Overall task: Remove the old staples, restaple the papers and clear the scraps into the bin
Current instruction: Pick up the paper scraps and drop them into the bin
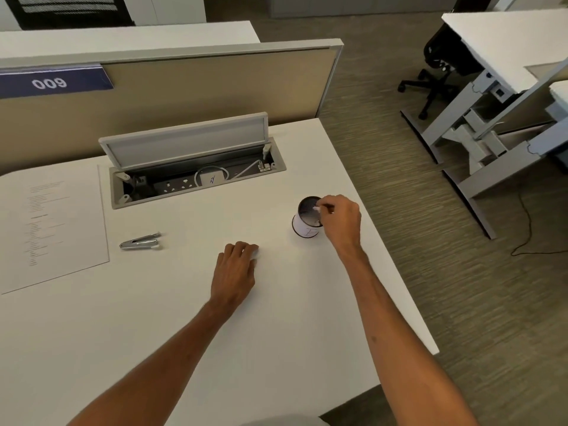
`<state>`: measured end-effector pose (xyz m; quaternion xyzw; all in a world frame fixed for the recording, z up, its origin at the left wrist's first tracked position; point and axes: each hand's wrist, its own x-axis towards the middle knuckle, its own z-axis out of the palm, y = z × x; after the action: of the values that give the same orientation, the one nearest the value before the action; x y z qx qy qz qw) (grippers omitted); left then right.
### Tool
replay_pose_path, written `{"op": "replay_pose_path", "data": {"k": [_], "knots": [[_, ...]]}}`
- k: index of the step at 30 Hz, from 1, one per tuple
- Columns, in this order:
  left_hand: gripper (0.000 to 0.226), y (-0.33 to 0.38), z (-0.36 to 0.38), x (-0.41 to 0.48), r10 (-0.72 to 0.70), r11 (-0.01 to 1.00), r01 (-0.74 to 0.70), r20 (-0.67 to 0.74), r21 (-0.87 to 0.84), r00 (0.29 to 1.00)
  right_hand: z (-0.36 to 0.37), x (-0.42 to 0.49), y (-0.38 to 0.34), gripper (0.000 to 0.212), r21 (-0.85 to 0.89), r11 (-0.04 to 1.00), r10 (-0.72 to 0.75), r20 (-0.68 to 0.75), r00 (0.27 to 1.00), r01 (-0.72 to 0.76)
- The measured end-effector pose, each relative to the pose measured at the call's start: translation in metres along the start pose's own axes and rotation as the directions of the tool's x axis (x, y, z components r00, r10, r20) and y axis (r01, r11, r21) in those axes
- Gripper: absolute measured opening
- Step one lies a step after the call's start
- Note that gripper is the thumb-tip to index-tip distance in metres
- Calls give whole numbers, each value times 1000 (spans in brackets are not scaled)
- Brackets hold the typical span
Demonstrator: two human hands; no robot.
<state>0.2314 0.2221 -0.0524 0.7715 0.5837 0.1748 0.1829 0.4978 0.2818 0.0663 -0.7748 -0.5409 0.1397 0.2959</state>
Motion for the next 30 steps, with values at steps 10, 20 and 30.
{"op": "replay_pose_path", "data": {"k": [10, 20, 30], "knots": [[35, 4, 4, 8, 1, 1000, -1, 6, -8, 1000, 14, -5, 2, 19, 36, 999, -8, -52, 999, 10], [27, -7, 1, -10, -101, 995, 100, -57, -10, 993, 59, -77, -17, 8, 40, 943, -332, 27, 943, 331], [14, 4, 0, -12, -141, 988, 139, -32, -68, 989, 109, -99, 7, 5, -100, 968, -188, 310, 932, 228]]}}
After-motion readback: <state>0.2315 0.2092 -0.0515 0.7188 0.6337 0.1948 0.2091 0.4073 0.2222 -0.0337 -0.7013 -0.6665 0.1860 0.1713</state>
